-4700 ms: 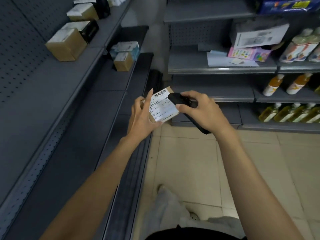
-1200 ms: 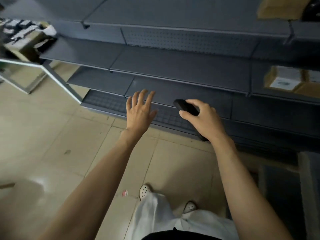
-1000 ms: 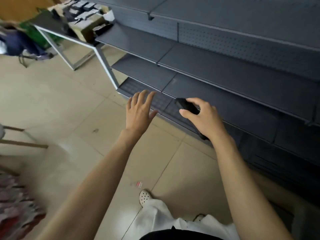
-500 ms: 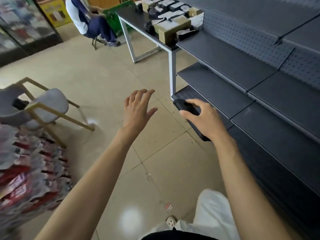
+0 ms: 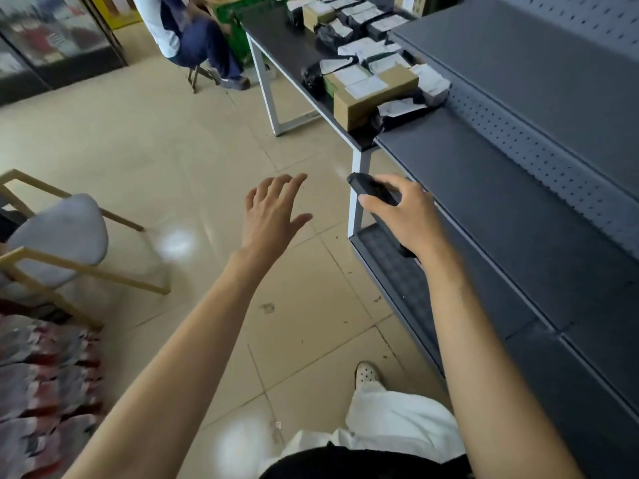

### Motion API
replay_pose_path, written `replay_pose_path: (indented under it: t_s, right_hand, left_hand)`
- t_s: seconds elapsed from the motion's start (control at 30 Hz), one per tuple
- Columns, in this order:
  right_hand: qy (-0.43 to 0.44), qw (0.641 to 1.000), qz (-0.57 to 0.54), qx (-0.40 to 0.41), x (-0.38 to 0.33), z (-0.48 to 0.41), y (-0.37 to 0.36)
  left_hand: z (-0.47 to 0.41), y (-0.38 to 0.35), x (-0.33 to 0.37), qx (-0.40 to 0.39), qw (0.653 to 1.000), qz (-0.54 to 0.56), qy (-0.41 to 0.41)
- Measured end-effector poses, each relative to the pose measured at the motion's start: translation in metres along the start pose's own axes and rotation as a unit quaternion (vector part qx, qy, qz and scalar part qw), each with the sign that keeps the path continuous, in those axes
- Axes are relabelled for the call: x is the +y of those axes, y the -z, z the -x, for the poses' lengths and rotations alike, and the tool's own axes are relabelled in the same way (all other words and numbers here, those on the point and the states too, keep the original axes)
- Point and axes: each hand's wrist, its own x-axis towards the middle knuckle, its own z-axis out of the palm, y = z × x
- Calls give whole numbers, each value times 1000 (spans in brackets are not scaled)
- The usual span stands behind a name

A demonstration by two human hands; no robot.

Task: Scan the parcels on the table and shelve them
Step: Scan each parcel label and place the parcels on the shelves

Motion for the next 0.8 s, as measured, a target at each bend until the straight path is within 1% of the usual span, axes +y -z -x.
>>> replay_pose_path:
  t_s: [0.13, 0.23, 0.33, 0.5, 0.57, 0.7, 0.8]
  right_hand:
    - [11, 1000, -9, -15, -9, -100, -9]
    - [4, 998, -8, -55, -11, -158, -33]
    - [2, 998, -1, -69, -26, -221, -59]
    - [28, 997, -11, -71, -66, -339, -103]
    - [35, 998, -13, -53, -90, -392, -117]
    - [29, 999, -36, -18, -141, -485, -141]
    - [18, 999, -49, -11, -160, -545, -163]
  left_hand:
    - [-65, -16, -34, -15, 999, -4, 41]
    - [-101, -32, -73, -29, 997, -10, 70]
    - [-145, -48, -115, -37, 995, -9, 88]
    - [-248, -71, -198, -48, 996, -18, 74]
    - [-299, -74, -232, -53, 996, -20, 63]
    - [-406, -69, -304, -32, 998, -23, 51]
    - [-481, -72, -340, -28, 999, -21, 35]
